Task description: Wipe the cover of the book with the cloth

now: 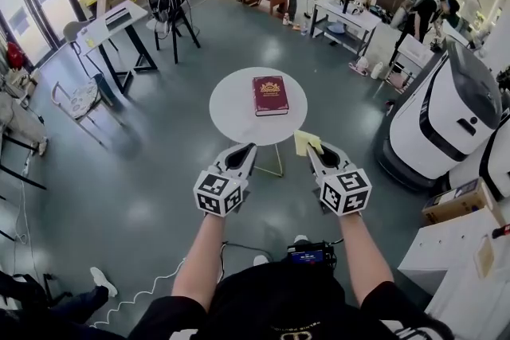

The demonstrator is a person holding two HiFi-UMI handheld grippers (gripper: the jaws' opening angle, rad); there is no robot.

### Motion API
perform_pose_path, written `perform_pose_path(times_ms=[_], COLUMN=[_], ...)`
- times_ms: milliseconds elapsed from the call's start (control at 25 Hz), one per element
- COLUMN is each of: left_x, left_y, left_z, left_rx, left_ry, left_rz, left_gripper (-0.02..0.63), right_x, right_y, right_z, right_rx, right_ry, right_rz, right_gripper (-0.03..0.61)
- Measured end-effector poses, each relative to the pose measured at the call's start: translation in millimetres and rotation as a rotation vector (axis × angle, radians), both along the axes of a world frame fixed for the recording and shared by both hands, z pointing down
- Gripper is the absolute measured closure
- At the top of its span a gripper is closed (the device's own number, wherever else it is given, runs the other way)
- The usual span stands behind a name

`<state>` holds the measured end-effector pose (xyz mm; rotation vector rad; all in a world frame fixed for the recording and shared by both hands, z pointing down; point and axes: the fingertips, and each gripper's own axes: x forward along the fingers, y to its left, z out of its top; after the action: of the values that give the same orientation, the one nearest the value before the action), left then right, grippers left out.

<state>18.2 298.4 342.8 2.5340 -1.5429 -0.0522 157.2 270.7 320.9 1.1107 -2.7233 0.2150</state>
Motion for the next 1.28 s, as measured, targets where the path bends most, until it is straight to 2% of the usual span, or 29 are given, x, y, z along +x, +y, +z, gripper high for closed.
perform_pose_path(times_ms=[240,480,920,1280], left_x=[-10.0,-20.0,-29.2,-30.6], left_y=[-35.5,-92.3,-211.9,-277.7], left_z=[16.3,31.1,24.8,27.6], left_rx=[-0.024,-0.057,-0.089,-0.106], left_ry=[0.003,0.004,-0.025,-0.03], left_rz=[-0.011,-0.047,-0.106,-0.146], left_gripper=[0.609,0.609,0.609,0.609], right_x=[-13.9,-24.6,-34.7,-40.5], right_y=[-37.4,-104.4,-236.9,-308.2], right_z=[14.8,26.7,25.6,36.1], right_rx=[-0.019,-0.04,-0.077,-0.11], right_ry=[0.001,-0.013,-0.036,-0.047], right_rz=[-0.017,-0.048,-0.111,-0.161], right_gripper=[0.491,0.491,0.491,0.491])
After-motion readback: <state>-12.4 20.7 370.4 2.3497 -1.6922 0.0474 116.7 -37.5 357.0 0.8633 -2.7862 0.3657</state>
